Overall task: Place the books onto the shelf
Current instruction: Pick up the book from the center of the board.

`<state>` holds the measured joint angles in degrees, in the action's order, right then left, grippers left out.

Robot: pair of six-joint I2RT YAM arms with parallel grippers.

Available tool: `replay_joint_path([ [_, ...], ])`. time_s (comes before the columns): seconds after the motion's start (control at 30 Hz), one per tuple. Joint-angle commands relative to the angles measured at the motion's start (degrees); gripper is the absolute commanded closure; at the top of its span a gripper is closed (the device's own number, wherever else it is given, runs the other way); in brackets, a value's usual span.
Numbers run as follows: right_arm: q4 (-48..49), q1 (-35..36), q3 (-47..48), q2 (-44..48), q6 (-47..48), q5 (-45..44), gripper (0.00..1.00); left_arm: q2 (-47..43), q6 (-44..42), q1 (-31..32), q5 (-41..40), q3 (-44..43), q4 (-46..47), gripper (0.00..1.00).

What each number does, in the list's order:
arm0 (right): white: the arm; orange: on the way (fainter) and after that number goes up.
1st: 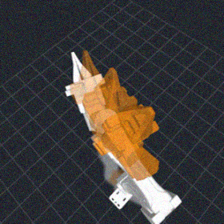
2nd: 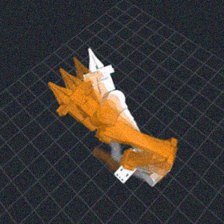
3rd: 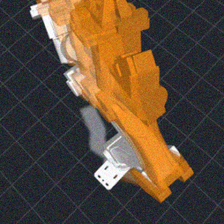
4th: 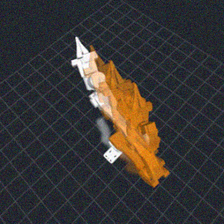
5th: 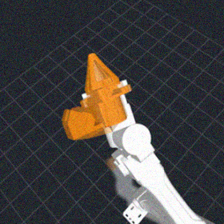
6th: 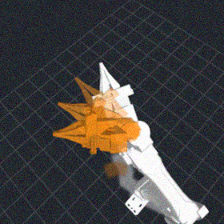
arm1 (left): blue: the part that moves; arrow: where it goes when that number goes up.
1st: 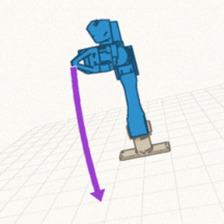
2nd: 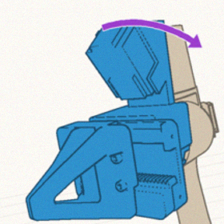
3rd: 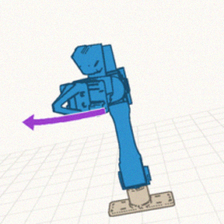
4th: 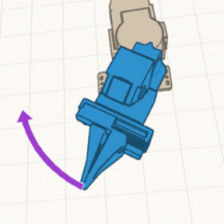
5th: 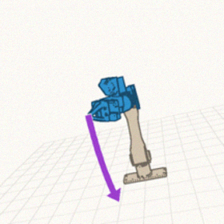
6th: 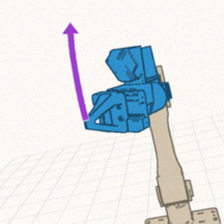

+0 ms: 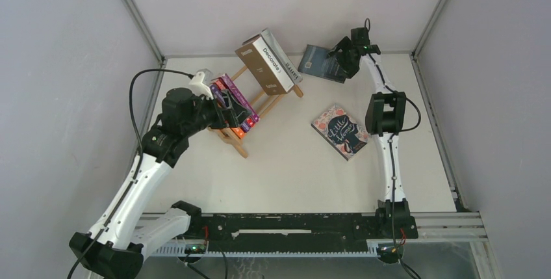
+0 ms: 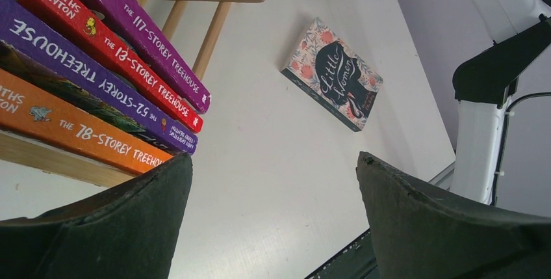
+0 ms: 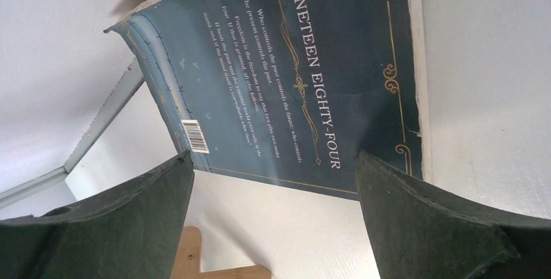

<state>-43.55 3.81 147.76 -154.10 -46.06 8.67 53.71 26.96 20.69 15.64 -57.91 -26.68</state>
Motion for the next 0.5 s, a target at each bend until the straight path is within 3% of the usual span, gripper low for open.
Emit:
replay_joint_path([
  [0.0, -5.4, -0.3, 0.2, -1.4, -2.1, -0.6, 0.00, -0.9, 0.4, 0.3, 0.3, -3.0, 1.0, 0.00],
  [0.3, -10.0, -0.2, -9.1, 5.7, 2.0, -4.9, 0.00, -6.3, 2.2, 0.3, 0.1, 0.0, 1.3, 0.00],
  [0.47, -7.7, 0.0, -18.0, 10.9, 2.4, -6.2, 0.00, -9.7, 2.9, 0.5, -1.1, 1.8, 0.3, 0.00],
])
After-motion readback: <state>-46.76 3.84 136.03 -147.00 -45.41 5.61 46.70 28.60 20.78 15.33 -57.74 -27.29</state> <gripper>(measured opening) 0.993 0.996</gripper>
